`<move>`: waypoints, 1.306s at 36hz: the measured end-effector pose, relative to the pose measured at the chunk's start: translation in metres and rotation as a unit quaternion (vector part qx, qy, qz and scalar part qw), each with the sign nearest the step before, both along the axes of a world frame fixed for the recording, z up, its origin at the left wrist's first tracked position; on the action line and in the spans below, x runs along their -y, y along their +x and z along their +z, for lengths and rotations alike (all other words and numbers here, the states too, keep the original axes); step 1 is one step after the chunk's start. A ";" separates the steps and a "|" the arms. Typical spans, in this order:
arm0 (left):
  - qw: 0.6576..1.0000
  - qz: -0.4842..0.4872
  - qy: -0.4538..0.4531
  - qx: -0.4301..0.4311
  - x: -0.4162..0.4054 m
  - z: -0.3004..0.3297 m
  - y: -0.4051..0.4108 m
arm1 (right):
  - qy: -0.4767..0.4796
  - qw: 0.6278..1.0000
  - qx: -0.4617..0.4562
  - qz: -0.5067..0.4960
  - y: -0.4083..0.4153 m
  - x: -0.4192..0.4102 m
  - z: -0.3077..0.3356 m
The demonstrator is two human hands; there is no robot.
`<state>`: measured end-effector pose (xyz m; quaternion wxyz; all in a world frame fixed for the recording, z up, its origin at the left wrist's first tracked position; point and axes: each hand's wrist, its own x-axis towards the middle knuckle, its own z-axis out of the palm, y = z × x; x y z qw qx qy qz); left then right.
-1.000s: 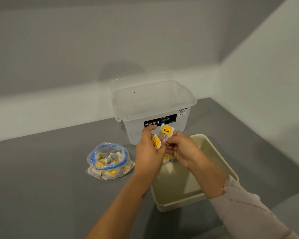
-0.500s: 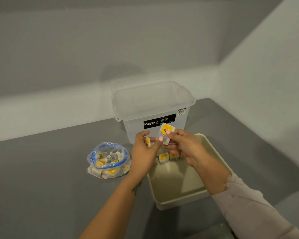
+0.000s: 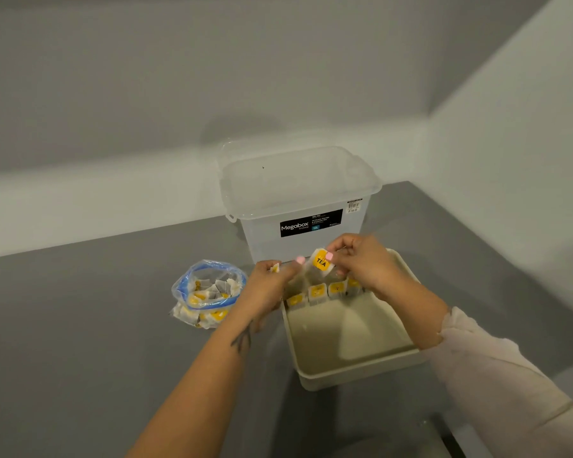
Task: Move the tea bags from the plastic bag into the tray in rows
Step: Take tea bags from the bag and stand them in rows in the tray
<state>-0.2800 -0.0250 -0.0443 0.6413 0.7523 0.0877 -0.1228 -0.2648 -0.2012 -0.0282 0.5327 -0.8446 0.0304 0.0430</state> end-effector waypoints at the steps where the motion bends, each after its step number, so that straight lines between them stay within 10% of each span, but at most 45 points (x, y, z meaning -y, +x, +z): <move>1: 0.999 0.017 -0.034 -0.028 -0.004 -0.001 0.001 | -0.039 0.999 0.007 0.009 0.001 -0.001 -0.004; 20: 0.989 0.119 -0.075 -0.038 -0.038 -0.024 0.005 | -0.358 0.928 -0.016 0.105 0.018 -0.044 -0.072; 47: 0.990 0.110 -0.087 0.021 -0.031 -0.031 0.014 | -0.322 0.945 -0.012 0.066 0.026 -0.045 -0.070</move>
